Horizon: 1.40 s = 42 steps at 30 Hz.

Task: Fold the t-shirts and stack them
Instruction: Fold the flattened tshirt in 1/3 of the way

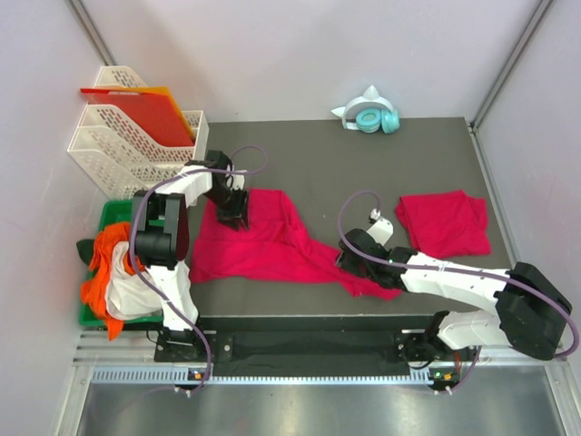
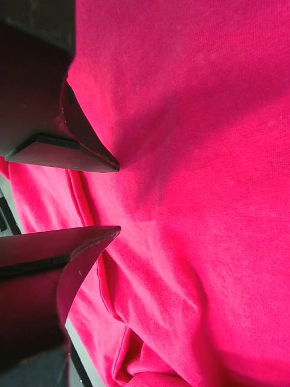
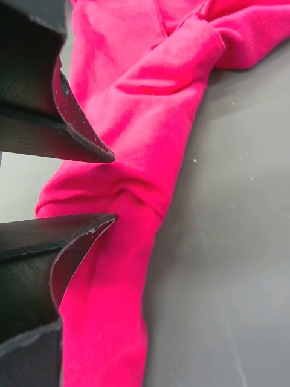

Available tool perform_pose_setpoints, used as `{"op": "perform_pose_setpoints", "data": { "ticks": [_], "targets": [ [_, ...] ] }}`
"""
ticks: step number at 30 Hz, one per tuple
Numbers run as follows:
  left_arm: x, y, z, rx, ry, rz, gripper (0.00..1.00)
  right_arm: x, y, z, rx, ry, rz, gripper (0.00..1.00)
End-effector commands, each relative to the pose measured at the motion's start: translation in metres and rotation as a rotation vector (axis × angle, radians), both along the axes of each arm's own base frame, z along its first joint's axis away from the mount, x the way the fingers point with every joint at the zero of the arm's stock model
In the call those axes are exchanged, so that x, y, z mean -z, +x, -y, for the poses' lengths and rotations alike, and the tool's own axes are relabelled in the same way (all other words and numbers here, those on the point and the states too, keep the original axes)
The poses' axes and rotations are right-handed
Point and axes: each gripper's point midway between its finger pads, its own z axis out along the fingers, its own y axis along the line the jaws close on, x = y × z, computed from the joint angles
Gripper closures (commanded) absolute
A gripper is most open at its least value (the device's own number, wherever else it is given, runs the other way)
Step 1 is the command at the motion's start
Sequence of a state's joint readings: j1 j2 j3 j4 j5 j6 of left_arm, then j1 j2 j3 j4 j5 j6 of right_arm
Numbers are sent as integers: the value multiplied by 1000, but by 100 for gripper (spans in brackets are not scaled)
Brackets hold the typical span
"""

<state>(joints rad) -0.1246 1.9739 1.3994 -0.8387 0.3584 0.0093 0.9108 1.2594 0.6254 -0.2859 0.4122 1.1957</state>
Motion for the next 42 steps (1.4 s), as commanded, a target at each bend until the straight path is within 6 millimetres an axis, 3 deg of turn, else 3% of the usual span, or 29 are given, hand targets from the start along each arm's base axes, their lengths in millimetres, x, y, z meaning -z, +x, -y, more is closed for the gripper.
{"op": "perform_pose_setpoints", "data": {
  "ticks": [1, 14, 19, 22, 25, 26, 30, 34, 37, 42],
  "targets": [
    [-3, 11, 6, 6, -21, 26, 55, -5, 5, 15, 70, -15, 24, 61],
    [-2, 10, 5, 9, -13, 27, 55, 4, 8, -23, -24, 105, 20, 65],
    [-1, 9, 5, 9, -11, 24, 55, 2, 11, -28, -35, 131, 32, 67],
    [0, 9, 4, 8, -9, 23, 55, 0, 12, -28, -36, 130, 40, 75],
    [0, 9, 5, 9, -14, 22, 55, -2, 12, -24, -26, 124, 50, 93],
    [-1, 9, 5, 8, -14, 22, 55, -5, 12, -22, -22, 120, 56, 100],
    [-1, 10, 5, 6, -14, 23, 55, -22, 20, -10, 3, 39, 106, 100],
    [-1, 10, 6, 6, -16, 22, 55, -55, 35, -2, 12, -50, 169, 100],
    [0, 9, 6, 7, -17, 21, 55, -69, 46, 0, 5, -110, 196, 100],
    [-1, 9, 5, 8, -14, 23, 55, -76, 62, 3, 7, -169, 206, 100]
  ]
}}
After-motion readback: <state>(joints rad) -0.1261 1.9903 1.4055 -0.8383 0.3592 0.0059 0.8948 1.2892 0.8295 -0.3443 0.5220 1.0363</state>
